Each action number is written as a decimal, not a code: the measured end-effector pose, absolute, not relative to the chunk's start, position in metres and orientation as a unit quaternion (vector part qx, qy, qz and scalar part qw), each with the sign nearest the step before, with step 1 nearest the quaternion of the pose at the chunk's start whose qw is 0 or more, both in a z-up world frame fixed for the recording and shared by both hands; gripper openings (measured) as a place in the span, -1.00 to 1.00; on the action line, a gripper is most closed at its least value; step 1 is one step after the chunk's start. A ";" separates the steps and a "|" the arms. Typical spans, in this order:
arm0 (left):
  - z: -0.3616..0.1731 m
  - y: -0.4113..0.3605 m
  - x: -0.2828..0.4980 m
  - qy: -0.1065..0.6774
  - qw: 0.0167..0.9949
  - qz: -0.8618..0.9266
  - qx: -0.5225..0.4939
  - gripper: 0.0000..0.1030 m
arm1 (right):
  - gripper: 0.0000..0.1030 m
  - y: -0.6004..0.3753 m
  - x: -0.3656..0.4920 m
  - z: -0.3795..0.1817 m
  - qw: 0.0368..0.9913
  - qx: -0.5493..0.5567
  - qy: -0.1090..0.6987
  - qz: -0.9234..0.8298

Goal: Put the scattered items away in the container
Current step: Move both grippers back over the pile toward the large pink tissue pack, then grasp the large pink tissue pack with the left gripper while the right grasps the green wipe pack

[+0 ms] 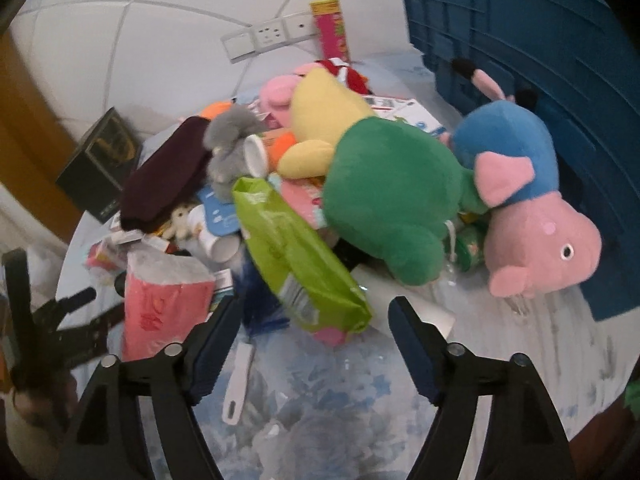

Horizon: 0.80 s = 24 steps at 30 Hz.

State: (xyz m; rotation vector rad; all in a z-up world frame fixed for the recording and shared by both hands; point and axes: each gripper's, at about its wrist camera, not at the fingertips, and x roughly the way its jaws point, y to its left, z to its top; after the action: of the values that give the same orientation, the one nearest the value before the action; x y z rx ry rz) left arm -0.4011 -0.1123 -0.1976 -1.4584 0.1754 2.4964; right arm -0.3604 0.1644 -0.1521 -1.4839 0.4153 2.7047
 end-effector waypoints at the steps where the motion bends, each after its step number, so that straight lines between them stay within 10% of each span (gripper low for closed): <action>1: -0.190 -0.112 -0.397 0.053 0.122 0.859 -0.495 0.70 | 0.50 0.163 -0.360 -0.152 0.005 -0.478 0.131 0.869; 19: -0.206 -0.096 -0.410 0.083 0.083 0.863 -0.491 0.96 | 0.56 0.140 -0.368 -0.165 -0.063 -0.490 0.085 0.865; 24: -0.223 -0.088 -0.419 0.093 0.107 0.852 -0.503 0.96 | 0.94 0.148 -0.382 -0.167 -0.041 -0.489 0.065 0.869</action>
State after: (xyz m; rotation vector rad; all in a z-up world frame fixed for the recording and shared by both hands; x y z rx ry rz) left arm -0.4191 -0.0876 -0.2227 -1.4821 0.2736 2.5091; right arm -0.3824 0.1475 -0.1670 -1.5797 0.2092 2.8034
